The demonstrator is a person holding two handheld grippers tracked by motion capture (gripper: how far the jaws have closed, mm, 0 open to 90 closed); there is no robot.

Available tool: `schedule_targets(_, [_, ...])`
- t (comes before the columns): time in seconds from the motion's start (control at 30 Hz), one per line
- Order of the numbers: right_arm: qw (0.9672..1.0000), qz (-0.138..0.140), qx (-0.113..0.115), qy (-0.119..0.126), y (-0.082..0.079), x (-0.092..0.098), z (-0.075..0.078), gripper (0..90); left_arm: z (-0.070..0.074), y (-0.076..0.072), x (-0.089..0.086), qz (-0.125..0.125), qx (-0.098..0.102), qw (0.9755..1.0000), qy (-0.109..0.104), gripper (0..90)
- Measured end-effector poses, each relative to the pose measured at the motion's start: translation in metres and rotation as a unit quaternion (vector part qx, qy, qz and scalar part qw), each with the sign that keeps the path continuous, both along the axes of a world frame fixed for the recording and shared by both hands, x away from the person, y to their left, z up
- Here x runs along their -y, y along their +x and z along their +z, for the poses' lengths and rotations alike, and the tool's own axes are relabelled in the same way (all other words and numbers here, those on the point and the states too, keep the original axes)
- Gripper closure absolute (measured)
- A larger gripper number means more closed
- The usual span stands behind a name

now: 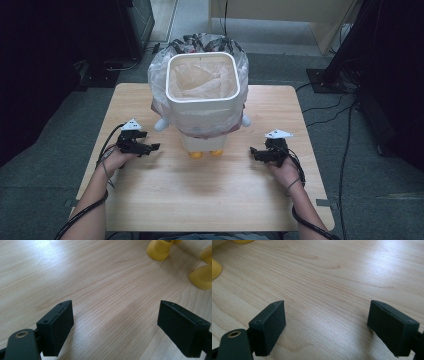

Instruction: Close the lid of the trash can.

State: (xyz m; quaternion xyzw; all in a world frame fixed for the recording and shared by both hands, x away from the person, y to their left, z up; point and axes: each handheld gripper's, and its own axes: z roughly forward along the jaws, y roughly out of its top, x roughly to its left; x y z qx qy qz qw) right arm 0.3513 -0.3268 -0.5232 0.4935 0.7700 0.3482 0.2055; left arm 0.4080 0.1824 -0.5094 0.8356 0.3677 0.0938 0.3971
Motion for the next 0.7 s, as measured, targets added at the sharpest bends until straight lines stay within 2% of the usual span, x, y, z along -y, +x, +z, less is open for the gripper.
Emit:
schedule_targets(0.07, [1.0, 0.0, 0.0, 0.0, 0.0, 0.0, 0.0, 14.7, -0.0018, -0.0002, -0.0002, 0.002, 0.012, 0.9999, 0.009, 13.7])
schedule_targets(0.2, [1.0, 0.0, 0.0, 0.0, 0.0, 0.0, 0.0, 14.8, -0.0042, 0.0007, 0.0002, 0.001, 0.009, 0.9999, 0.01, 13.7])
schedule_targets(0.43, [1.0, 0.0, 0.0, 0.0, 0.0, 0.0, 0.0, 14.7, -0.0074, 0.0005, 0.0018, -0.006, 0.024, 0.9995, 0.018, 13.7])
schedule_targets(0.53, [1.0, 0.0, 0.0, 0.0, 0.0, 0.0, 0.0, 14.7, -0.0074, 0.0011, 0.0021, -0.005, 0.025, 0.9995, 0.019, 13.7])
schedule_targets(0.6, [1.0, 0.0, 0.0, 0.0, 0.0, 0.0, 0.0, 14.7, -0.0076, 0.0015, 0.0034, -0.003, 0.028, 0.9993, 0.025, 13.7])
schedule_targets(0.7, [1.0, 0.0, 0.0, 0.0, 0.0, -0.0001, 0.0, 14.7, -0.0081, 0.0002, 0.0077, -0.004, 0.039, 0.9982, 0.044, 13.6])
